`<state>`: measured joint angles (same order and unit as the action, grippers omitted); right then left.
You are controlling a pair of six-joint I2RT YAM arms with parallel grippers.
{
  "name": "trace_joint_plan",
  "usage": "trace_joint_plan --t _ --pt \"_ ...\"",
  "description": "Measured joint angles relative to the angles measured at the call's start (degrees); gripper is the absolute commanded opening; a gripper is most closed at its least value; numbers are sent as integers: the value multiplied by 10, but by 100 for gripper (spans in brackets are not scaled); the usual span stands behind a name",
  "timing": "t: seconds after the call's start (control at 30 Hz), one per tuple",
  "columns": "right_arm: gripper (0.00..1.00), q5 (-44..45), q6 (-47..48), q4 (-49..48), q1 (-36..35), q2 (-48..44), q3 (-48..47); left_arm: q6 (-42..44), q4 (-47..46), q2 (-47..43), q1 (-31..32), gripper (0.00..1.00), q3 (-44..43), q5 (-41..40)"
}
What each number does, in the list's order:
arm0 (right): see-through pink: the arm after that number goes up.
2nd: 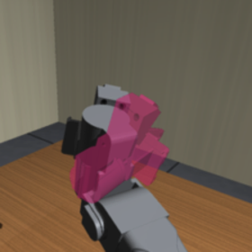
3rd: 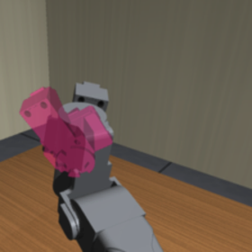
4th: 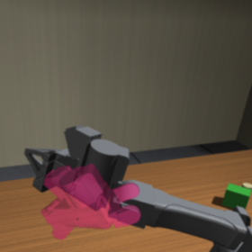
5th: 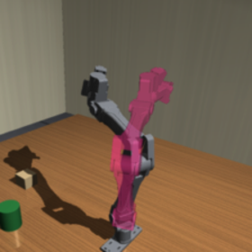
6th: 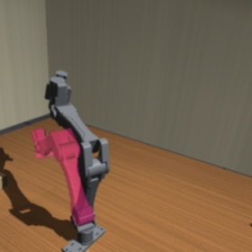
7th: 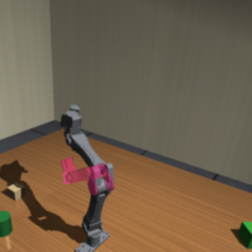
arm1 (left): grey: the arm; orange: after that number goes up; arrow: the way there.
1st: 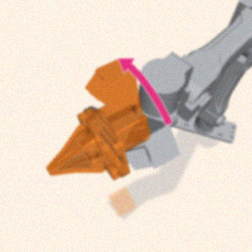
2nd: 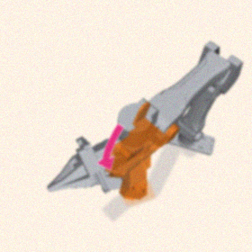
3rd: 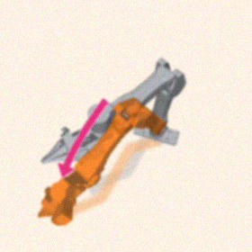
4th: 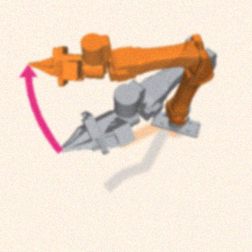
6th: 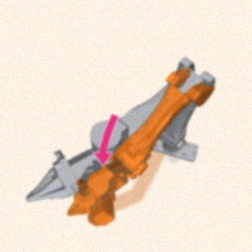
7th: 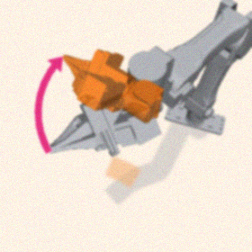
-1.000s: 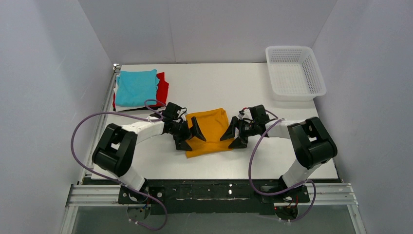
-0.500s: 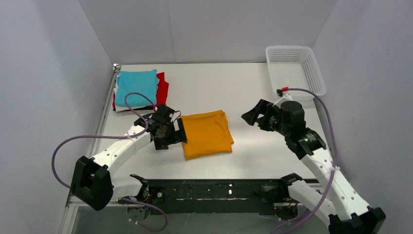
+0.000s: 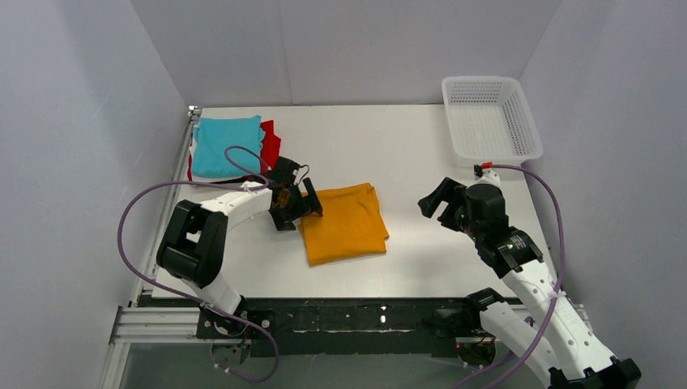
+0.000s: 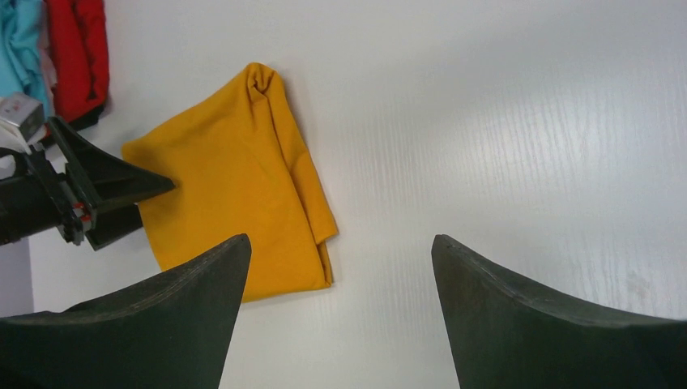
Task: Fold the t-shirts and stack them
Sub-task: Put the neatly folded tshirt into the corner of the board with the left arm
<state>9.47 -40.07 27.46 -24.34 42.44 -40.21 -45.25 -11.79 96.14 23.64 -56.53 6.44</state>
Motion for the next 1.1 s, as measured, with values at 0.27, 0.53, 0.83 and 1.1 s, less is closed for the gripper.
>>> trace_joint_plan --t 0.27,0.53,0.83,1.1 --pt "91 -2 10 13 0 22 0 -4 -15 10 28 87 -8 -20" --pt "91 -2 12 12 0 33 0 -3 -3 13 97 73 -12 -122" --pt "91 -2 14 13 0 37 0 -16 76 70 115 44 -81 -177" --pt "91 -1 15 16 0 34 2 -31 90 109 137 0 -131 -188"
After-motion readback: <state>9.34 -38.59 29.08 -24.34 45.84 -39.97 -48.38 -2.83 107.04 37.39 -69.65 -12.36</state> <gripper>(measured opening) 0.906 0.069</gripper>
